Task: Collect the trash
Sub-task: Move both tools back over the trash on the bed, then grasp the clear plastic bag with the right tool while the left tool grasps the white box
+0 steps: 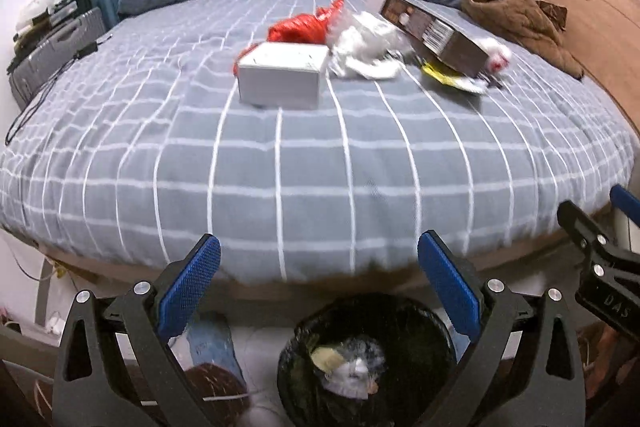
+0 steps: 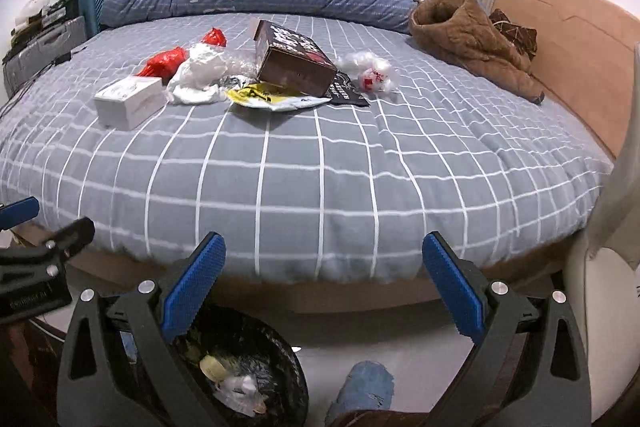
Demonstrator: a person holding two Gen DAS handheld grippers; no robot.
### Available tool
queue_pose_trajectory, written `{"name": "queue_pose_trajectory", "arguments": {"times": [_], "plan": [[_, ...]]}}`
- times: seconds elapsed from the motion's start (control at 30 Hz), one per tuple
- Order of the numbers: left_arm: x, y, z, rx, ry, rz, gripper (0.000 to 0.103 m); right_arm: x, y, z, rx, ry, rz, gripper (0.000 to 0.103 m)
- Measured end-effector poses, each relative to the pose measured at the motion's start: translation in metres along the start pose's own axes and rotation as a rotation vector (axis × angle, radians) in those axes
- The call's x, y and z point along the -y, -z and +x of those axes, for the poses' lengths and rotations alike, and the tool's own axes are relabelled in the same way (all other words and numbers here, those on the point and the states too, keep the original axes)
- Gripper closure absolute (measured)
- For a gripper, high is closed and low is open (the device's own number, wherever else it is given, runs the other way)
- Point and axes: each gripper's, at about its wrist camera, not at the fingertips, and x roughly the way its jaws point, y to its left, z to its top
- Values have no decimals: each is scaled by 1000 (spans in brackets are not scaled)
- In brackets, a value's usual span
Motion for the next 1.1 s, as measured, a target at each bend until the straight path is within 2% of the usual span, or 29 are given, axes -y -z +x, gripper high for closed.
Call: {"name": "queue_pose_trajectory", "arguments": {"times": [0.37, 0.53, 0.9, 1.1], "plan": [[-14, -45, 43, 5, -39, -8, 6, -1, -44, 45, 22, -3, -10, 8], [-20, -62, 56, 0, -29, -24, 6, 10, -69, 68, 33, -32, -10, 8], [-22, -92, 80, 7, -44, -33, 6, 66, -129, 131, 60, 30, 45, 8], [-18, -107, 97, 1, -43, -19, 6, 92, -154, 164, 49, 34, 90, 8]]}}
